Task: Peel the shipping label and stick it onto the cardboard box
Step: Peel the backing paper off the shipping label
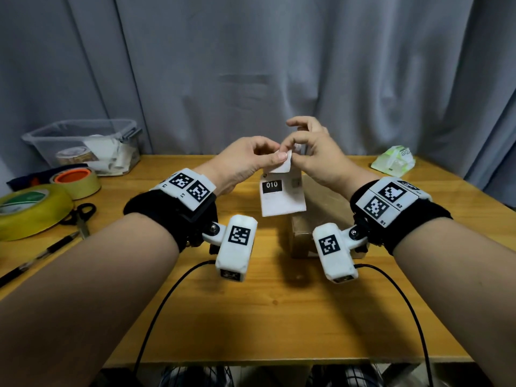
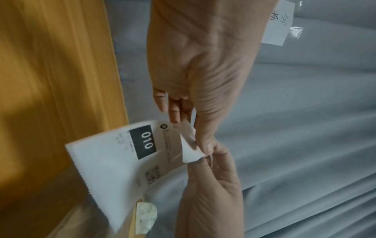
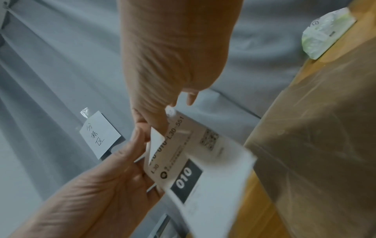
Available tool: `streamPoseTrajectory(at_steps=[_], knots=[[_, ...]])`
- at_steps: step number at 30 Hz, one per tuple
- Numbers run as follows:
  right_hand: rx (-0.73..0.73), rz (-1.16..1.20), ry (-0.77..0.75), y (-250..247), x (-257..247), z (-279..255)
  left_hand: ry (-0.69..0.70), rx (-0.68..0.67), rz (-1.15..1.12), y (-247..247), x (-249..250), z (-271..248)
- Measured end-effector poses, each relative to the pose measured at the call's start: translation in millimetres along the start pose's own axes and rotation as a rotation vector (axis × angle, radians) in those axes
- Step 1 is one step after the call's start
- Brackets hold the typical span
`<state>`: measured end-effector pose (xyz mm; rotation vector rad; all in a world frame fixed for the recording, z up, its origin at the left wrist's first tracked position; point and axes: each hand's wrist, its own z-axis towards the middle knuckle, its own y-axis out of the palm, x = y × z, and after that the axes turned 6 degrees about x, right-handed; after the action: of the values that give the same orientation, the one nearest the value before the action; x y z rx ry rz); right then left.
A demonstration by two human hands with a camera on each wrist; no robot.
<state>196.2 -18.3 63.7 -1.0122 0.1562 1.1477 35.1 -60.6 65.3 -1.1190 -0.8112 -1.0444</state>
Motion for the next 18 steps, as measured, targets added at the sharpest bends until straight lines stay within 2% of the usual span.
streamPoseTrajectory(at_steps=[6, 8, 11, 15, 18], knots=[[-0.017, 0.149, 0.066, -2.8, 0.0, -2.5, -0.045, -0.042, 0.009, -5.6, 0.6, -0.2], [0.076, 0.292, 0.102, -3.1, -1.0, -1.6, -0.057, 0.011, -0.047, -4.7, -2.2, 1.0], [0.192, 0.483, 0.246, -1.0, -0.1, 1.3, -0.045, 0.134, -0.101, -3.2, -7.6, 3.6], [0.107, 0.414, 0.408, 7.3, 1.0, 3.9, 0.010, 0.155, -0.068, 2.5, -10.2, 3.9], [0.210, 0.326, 0.383, 16.4, 5.3, 4.8, 0.050, 0.175, -0.032, 5.6, -9.3, 3.8]])
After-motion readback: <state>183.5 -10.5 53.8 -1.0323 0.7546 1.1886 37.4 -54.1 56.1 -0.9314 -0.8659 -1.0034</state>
